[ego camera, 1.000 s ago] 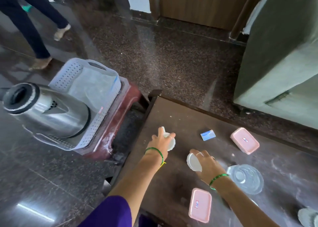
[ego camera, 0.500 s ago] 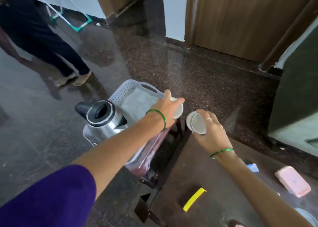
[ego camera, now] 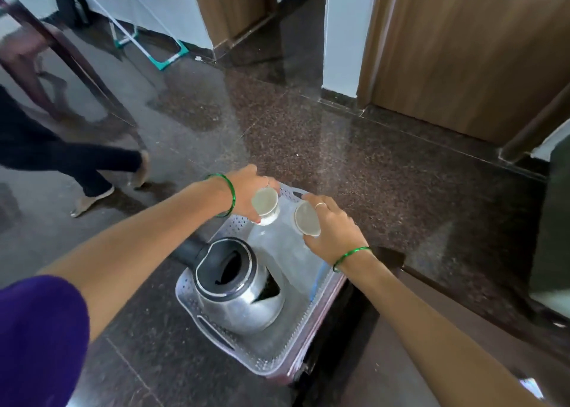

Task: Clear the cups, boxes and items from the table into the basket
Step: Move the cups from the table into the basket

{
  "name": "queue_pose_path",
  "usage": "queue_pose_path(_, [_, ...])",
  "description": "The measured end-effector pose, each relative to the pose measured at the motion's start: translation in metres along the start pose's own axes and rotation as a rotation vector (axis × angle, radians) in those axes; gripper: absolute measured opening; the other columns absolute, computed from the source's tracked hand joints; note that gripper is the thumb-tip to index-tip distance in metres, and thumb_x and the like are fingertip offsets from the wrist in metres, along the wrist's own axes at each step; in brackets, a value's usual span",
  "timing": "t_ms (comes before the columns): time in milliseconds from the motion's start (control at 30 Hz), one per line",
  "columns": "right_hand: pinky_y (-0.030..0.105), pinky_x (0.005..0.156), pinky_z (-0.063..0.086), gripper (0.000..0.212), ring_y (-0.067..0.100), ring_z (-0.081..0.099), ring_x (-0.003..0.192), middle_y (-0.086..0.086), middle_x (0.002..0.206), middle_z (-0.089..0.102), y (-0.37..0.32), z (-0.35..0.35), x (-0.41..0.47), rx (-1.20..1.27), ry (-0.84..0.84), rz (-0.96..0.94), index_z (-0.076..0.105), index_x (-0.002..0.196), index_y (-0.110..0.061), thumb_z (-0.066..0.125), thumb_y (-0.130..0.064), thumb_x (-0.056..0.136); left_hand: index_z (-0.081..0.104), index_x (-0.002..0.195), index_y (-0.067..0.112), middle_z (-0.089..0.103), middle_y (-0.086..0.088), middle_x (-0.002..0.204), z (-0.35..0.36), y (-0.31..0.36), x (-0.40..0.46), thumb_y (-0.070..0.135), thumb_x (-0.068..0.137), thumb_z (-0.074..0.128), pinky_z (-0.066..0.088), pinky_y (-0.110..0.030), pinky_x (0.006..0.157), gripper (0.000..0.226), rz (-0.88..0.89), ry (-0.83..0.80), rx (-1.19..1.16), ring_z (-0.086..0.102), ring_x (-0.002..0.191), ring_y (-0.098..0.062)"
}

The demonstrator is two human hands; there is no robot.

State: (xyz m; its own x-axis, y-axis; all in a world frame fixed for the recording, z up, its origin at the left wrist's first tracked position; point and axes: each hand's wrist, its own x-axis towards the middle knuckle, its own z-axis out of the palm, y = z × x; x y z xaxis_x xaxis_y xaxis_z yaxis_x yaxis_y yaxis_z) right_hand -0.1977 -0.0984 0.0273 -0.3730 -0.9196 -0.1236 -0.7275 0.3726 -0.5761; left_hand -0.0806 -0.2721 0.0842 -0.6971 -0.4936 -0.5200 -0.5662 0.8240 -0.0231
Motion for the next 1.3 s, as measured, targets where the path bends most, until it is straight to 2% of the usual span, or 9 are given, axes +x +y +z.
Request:
queue_pose_path(100, [0.041,0.093,0.044,0.07,0.035,0.051,0.119,0.001,0.144,0.039,0.003,0.022,0.018,-0.015,-0.049,0.034,0.033,0.142,-0.022,0.062,-0.018,0.079,0.042,0.137,0.038,0.04,-0.009,0.119,0.016,-0.013,0.02,0.036,0.073,0.079,0.045,-0.03,0.08,0.074,0.052,-0.016,0.022,0.056,0.1,-0.033])
queue_pose_path(233, [0.043,0.088,0.046,0.071,0.035,0.051,0.117,0.0,0.144,0.037,0.01,0.048,0.034,-0.041,-0.086,0.074,0.029,0.143,-0.023,0.062,-0.021,0.08,0.035,0.142,0.038,0.038,-0.009,0.121,0.037,-0.023,0.043,0.038,0.078,0.074,0.049,-0.035,0.085,0.075,0.138,-0.034,0.101,0.059,0.097,-0.033])
queue_pose_path(433, [0.043,0.093,0.043,0.075,0.035,0.05,0.12,0.004,0.143,0.039,0.015,0.074,0.056,-0.033,-0.073,0.126,0.027,0.143,-0.02,0.067,-0.028,0.08,0.032,0.145,0.036,0.036,-0.009,0.126,0.057,-0.031,0.071,0.037,0.081,0.07,0.047,-0.033,0.079,0.075,0.189,-0.022,0.152,0.059,0.089,-0.03])
queue_pose_path(600, [0.042,0.084,0.047,0.073,0.037,0.052,0.115,0.009,0.134,0.045,0.013,0.084,0.069,-0.074,-0.022,0.145,0.029,0.141,-0.015,0.067,-0.028,0.08,0.033,0.145,0.033,0.036,-0.008,0.123,0.062,-0.033,0.086,0.039,0.082,0.069,0.044,-0.032,0.073,0.073,0.189,0.018,0.146,0.06,0.089,-0.033])
queue_pose_path(833, [0.042,0.078,0.049,0.057,0.035,0.048,0.115,0.008,0.134,0.041,0.014,0.087,0.077,-0.138,-0.017,0.227,0.04,0.132,-0.009,0.067,-0.027,0.084,0.032,0.147,0.03,0.034,-0.009,0.131,0.07,-0.03,0.095,0.035,0.086,0.065,0.049,-0.04,0.083,0.069,0.206,-0.019,0.176,0.06,0.098,-0.034])
queue_pose_path(1033, [0.044,0.081,0.05,0.065,0.034,0.041,0.123,0.007,0.137,0.034,0.016,0.093,0.075,-0.163,-0.03,0.18,0.031,0.138,-0.012,0.067,-0.021,0.084,0.029,0.148,0.032,0.032,-0.009,0.136,0.08,-0.031,0.097,0.028,0.086,0.066,0.048,-0.039,0.083,0.072,0.2,-0.015,0.183,0.059,0.105,-0.034])
queue_pose_path(1200, [0.047,0.084,0.049,0.078,0.034,0.04,0.125,0.008,0.137,0.031,0.018,0.087,0.063,-0.088,-0.068,0.205,0.023,0.143,-0.017,0.07,-0.024,0.082,0.023,0.15,0.032,0.03,-0.007,0.142,0.077,-0.03,0.091,0.026,0.083,0.072,0.049,-0.042,0.092,0.083,0.13,-0.015,0.131,0.057,0.112,-0.036])
queue_pose_path(1300, [0.047,0.082,0.047,0.07,0.033,0.042,0.122,0.006,0.137,0.035,0.022,0.072,0.044,-0.051,-0.019,0.165,0.028,0.142,-0.018,0.067,-0.024,0.084,0.024,0.15,0.031,0.027,-0.009,0.144,0.066,-0.025,0.082,0.025,0.08,0.076,0.048,-0.043,0.096,0.087,0.103,0.028,0.085,0.056,0.113,-0.038])
